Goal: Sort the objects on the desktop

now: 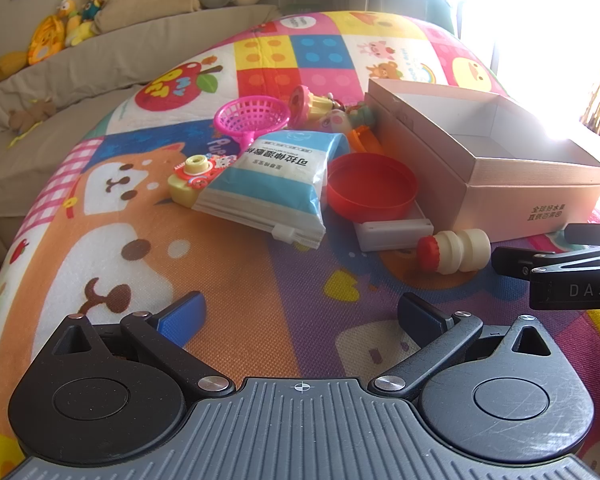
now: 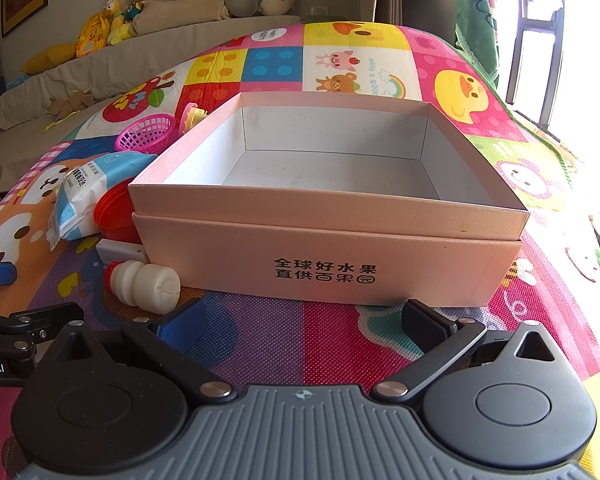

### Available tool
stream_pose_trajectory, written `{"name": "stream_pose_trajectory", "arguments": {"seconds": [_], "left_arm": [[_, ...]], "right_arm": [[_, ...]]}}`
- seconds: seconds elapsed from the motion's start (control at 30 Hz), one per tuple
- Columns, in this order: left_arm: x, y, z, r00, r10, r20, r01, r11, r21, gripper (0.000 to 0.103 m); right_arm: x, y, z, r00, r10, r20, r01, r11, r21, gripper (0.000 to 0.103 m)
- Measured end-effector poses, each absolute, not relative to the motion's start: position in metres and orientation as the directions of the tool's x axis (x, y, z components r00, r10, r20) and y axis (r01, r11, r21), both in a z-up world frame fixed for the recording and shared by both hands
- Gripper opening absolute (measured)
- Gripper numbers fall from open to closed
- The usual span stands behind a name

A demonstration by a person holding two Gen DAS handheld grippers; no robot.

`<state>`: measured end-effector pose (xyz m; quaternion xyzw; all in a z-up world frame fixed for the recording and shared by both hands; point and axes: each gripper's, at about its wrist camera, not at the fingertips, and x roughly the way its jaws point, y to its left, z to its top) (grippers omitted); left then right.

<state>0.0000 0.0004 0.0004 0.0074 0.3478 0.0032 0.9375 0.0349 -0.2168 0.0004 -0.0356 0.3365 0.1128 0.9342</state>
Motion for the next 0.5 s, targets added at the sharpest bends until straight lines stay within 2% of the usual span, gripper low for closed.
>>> {"name": "stream_pose_trajectory", "arguments": {"seconds": [0.5], "left_arm": [[0.0005, 0.0006, 0.0009, 0.753, 0.007, -0.658, 0.006, 1.000, 0.018, 0.103]], "right_arm": [[0.0343, -0.2172, 0.0004, 0.733, 0.190, -0.653, -0.237, 0.971, 0.017, 0.103]]}}
